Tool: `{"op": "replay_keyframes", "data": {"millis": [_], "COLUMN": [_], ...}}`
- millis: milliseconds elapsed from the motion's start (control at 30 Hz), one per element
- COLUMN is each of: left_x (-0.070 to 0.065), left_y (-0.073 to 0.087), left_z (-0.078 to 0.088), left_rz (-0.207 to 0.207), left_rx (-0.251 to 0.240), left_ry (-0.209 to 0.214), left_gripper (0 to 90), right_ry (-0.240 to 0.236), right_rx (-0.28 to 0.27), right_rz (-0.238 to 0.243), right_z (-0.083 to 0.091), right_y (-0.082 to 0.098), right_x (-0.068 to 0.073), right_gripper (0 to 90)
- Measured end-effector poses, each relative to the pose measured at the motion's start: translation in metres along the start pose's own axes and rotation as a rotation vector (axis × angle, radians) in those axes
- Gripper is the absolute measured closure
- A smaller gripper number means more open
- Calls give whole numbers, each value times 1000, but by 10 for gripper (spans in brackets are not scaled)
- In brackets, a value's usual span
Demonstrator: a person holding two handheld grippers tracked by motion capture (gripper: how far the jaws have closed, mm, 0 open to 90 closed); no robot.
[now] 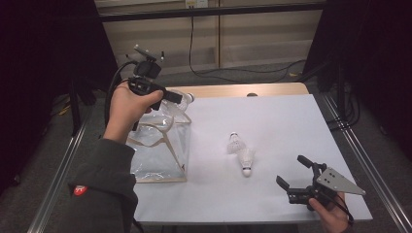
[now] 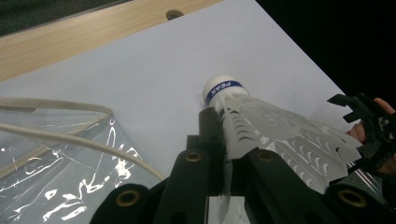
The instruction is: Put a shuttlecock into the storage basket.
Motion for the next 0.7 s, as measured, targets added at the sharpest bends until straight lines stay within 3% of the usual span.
{"op": "replay_keyframes", "data": {"millis": [700], "left_x": [7], "left_y": [3], "left_z": [6], "left_rz": [10], "left_rx": [6], "left_ry": [-19], "left_gripper": [891], "right_ry": [1], "right_rx": [1], "right_rz": [-1], "right_z": [0], "right_y": [0], "right_x": [0], "right_gripper": [3]}}
Point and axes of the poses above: each handheld gripper's, and its own axes: z roughly backward along the jaws, y roughly out of its underside, x roughly to its left, the point moved 5 cm from there along -z, roughly forward along the jaws, and after that the axes turned 13 degrees about -z, right-handed, at the moved point
